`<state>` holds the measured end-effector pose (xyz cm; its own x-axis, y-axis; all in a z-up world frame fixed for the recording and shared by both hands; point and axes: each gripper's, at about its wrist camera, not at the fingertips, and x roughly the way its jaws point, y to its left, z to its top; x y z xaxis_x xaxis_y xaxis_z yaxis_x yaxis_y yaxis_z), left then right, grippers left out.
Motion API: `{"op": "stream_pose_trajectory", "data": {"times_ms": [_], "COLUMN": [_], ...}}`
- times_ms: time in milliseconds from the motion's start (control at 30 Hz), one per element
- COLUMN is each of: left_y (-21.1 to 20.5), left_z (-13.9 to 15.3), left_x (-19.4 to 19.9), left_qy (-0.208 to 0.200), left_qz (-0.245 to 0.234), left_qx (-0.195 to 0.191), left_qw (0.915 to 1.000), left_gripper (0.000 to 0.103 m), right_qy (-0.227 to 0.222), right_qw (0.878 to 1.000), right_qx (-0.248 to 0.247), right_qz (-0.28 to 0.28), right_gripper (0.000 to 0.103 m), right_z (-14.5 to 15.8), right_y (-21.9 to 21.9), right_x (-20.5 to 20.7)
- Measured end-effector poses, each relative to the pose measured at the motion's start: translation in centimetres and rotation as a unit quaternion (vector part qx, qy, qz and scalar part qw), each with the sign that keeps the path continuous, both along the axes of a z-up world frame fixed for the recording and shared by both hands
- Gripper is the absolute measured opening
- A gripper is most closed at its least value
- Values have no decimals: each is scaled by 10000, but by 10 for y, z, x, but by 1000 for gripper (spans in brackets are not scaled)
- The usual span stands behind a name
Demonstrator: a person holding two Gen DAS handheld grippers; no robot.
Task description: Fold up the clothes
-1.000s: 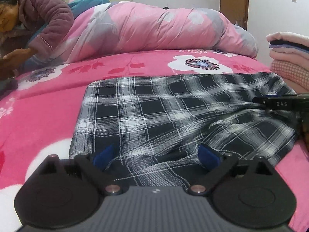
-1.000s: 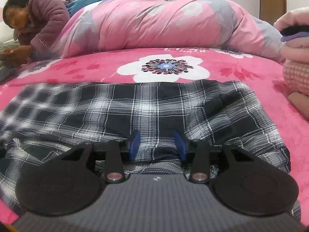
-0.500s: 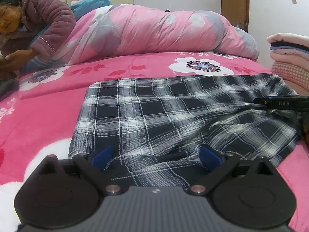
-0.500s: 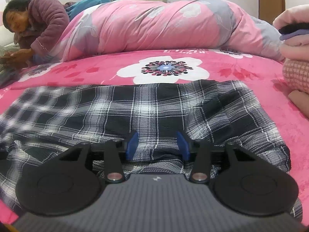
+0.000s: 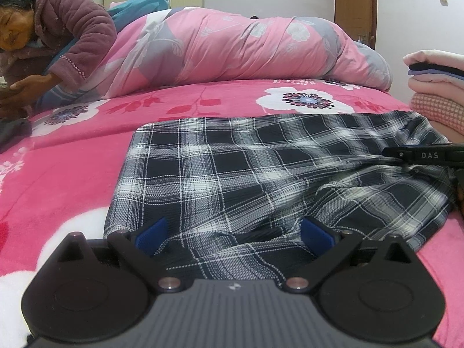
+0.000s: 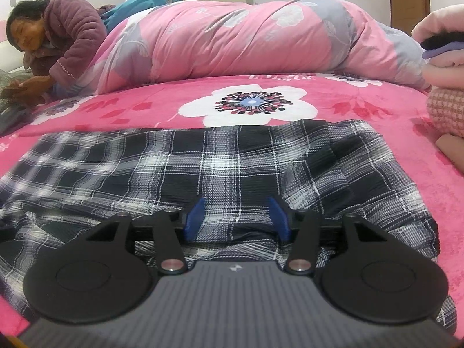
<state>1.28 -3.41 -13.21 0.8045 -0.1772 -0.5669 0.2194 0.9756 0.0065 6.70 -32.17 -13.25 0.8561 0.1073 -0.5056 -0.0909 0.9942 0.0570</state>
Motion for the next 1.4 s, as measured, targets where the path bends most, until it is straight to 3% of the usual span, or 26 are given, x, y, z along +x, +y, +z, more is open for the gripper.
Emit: {"op": "stream_pose_trajectory", "data": {"times_ms": [733,900,1000,1133,1400], "left_y": [1,-4,-3,6,18], "left_z": [-2,6,15,32,35], "left_x": [0,-1,-5,-5,22], "left_qy": [-45,-28,-45,-67,715], "left_qz": [3,102,134,247,1058], "left_qx": [-31,145,96,-251,-29], "left_qw": [10000,9998,9999,9994,9918], "left_gripper": [100,100,100,100,99], "right_qy": [5,12,18,25,24], "right_qw": [10000,10000,10000,10000,10000], "right_qx": [5,13,12,-2,12], "right_qz": [8,12,13,13,22], "right_gripper": [53,54,54,54,55], "right_z": [-1,-1,-1,-1,-1], "right_y": [1,1,1,2,2], "right_x": [0,1,1,1,0]}}
